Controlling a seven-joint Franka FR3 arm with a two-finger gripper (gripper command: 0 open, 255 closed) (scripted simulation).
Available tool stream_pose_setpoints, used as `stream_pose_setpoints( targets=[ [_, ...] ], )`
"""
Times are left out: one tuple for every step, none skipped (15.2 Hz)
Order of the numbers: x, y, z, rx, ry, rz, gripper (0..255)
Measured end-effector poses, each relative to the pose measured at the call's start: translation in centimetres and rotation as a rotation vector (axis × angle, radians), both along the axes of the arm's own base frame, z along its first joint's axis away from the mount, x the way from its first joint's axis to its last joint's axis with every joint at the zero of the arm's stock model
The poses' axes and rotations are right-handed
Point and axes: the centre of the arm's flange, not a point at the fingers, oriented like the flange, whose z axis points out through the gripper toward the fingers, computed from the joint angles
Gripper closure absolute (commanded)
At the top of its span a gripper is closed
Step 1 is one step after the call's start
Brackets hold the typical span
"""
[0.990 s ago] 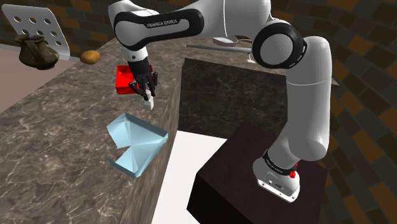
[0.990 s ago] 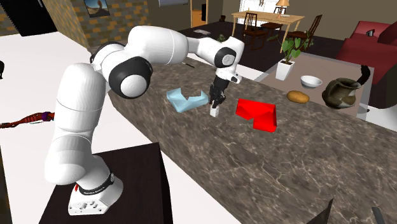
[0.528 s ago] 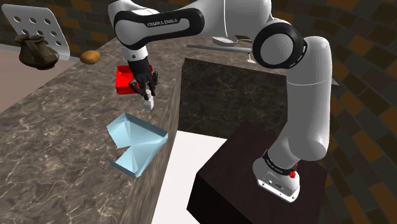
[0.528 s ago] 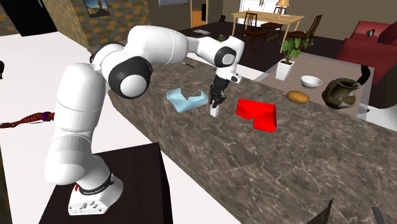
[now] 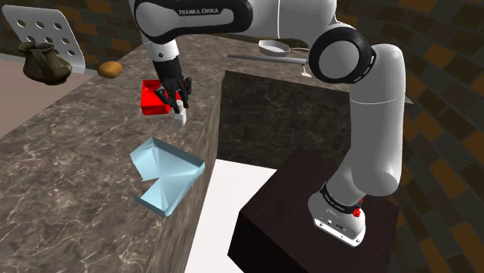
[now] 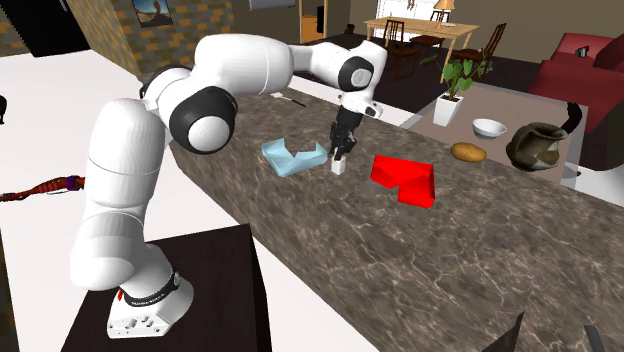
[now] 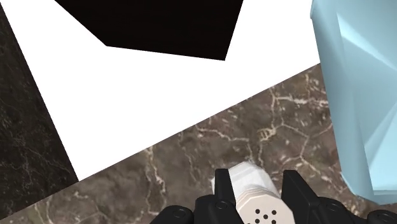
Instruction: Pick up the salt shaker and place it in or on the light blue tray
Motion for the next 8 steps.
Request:
stream_pose_setpoints(
  targets=[
    [-0.1, 0.0, 0.5, 0.0, 0.0, 0.0, 255],
    [-0.1, 0.0, 1.1, 0.0, 0.0, 0.0, 255],
    [0.0, 0.1, 1.6, 0.0, 0.0, 0.0, 255],
    [0.0, 0.1, 2.1, 0.0, 0.0, 0.0, 255],
    [0.0, 0.1, 2.6, 0.0, 0.0, 0.0, 255],
    [0.0, 0.0, 3.1, 0.0, 0.0, 0.0, 255],
    [0.0, 0.0, 3.7, 0.0, 0.0, 0.0, 255],
    [-0.1, 0.0, 4.2, 0.0, 0.0, 0.0, 255]
  ],
)
